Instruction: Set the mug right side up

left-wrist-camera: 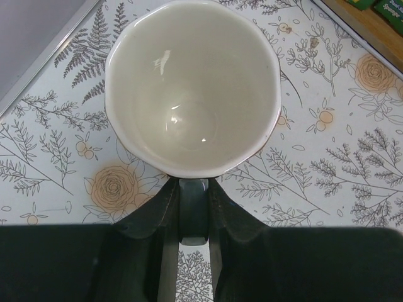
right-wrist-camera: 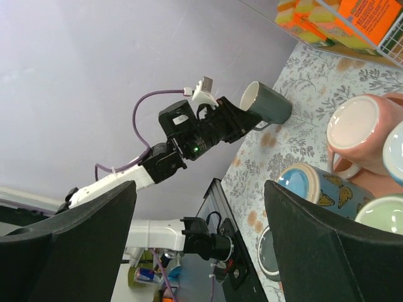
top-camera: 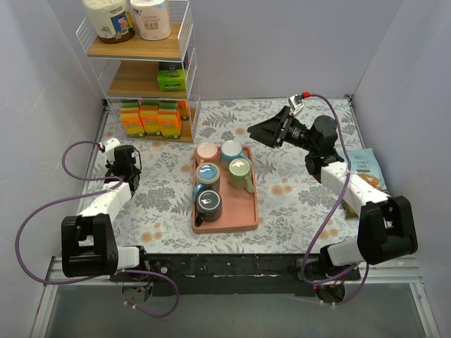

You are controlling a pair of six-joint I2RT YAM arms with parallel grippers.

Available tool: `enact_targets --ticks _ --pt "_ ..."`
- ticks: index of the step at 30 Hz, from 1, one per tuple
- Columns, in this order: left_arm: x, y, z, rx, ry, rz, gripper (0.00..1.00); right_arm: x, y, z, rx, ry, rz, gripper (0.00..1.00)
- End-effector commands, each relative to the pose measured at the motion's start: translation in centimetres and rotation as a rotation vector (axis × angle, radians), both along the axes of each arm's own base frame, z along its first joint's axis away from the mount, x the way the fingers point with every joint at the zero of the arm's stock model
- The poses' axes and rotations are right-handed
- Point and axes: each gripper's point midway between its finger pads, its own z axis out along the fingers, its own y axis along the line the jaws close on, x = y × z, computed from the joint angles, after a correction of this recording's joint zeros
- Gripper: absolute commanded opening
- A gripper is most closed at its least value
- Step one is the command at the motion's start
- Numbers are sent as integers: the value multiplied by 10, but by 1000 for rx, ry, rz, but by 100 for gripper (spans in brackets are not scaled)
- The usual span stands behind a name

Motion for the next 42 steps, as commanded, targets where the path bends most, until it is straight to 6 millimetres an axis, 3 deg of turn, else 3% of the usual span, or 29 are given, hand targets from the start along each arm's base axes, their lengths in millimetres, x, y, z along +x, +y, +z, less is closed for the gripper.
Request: enact_targets --ticks 1,3,5,15,17,23,26,30,33,34,36,42 --pt "10 9 10 -18 -40 68 1 -11 -2 27 51 -118 32 90" --pt "14 8 10 -33 -28 77 23 -10 -2 27 49 -124 28 90" --pt "14 5 13 -48 -37 69 51 -9 -2 28 45 -134 25 90" --pt "10 6 42 -41 -107 68 82 -3 0 26 43 -116 35 90" --pt "7 5 51 -51 -119 70 98 -1 1 26 36 -107 37 91" --pt "-25 12 58 -42 -87 150 98 11 0 17 -78 -129 9 92" --pt "-35 13 73 -33 -118 160 98 13 0 13 -109 -139 7 92" --pt "-33 10 110 -38 -199 129 98 20 -3 8 -179 -180 -21 91" --pt "-25 3 128 -51 -228 71 98 30 -11 -11 -300 -143 -74 91" --pt "-22 1 142 -60 -250 64 98 31 -16 -22 -385 -161 -76 91" --pt "-13 -7 150 -95 -264 30 98 40 -28 -34 -520 -230 -126 90" --pt "1 -17 193 -153 -371 -2 98 36 -56 -65 -803 -298 -198 88"
